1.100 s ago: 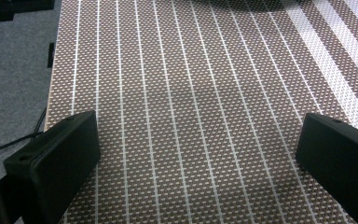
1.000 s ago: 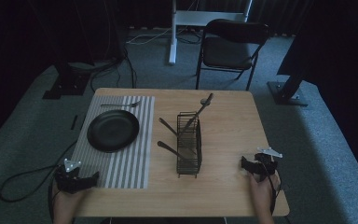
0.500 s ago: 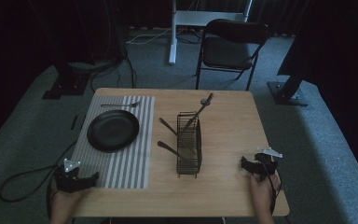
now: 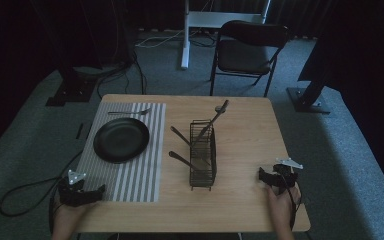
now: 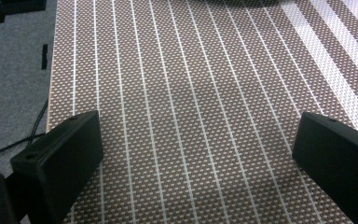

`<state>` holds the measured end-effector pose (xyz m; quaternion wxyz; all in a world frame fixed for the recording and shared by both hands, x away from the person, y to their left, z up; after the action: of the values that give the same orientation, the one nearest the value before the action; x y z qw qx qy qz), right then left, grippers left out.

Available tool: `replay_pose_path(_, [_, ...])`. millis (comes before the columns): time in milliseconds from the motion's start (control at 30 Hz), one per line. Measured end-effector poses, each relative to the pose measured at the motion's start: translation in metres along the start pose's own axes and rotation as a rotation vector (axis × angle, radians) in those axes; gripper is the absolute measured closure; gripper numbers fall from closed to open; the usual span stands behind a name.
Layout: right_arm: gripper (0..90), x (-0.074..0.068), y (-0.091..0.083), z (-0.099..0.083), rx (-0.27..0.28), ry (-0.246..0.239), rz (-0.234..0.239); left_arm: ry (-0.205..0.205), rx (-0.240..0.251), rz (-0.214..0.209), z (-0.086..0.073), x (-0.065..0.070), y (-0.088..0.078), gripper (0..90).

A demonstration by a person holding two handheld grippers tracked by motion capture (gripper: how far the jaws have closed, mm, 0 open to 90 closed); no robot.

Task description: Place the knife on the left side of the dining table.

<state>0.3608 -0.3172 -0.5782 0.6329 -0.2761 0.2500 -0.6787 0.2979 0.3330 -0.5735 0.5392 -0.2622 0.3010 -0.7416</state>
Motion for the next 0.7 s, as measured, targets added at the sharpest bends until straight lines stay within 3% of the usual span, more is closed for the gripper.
replay_pose_path(133, [11.2, 0.0, 0.0, 0.0, 0.0, 0.0, 0.0, 0.006, 0.012, -0.012, 0.004, 0.003, -0.004, 2.2])
replay_pose_path(167, [11.2, 0.0, 0.0, 0.0, 0.0, 0.0, 0.0, 0.001, 0.043, -0.043, 0.009, 0.005, -0.009, 2.2])
replay_pose_path(300, [11.2, 0.0, 0.0, 0.0, 0.0, 0.0, 0.0, 0.004, 0.06, -0.072, 0.019, 0.009, -0.015, 3.8])
replay_pose_path(700, [11.2, 0.0, 0.0, 0.0, 0.0, 0.0, 0.0, 0.088, 0.093, -0.149, 0.049, 0.037, -0.028, 3.8])
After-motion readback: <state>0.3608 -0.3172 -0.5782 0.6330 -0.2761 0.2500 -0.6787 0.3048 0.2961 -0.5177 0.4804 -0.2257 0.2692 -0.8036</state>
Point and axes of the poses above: each handheld gripper's, and its own axes: y roughly forward along the jaws, z roughly out of its top, x roughly to its right, the point moved 4 cm from there along y, roughly forward along the jaws, and after that the axes turned 6 degrees about -z, right-handed, at the moved point
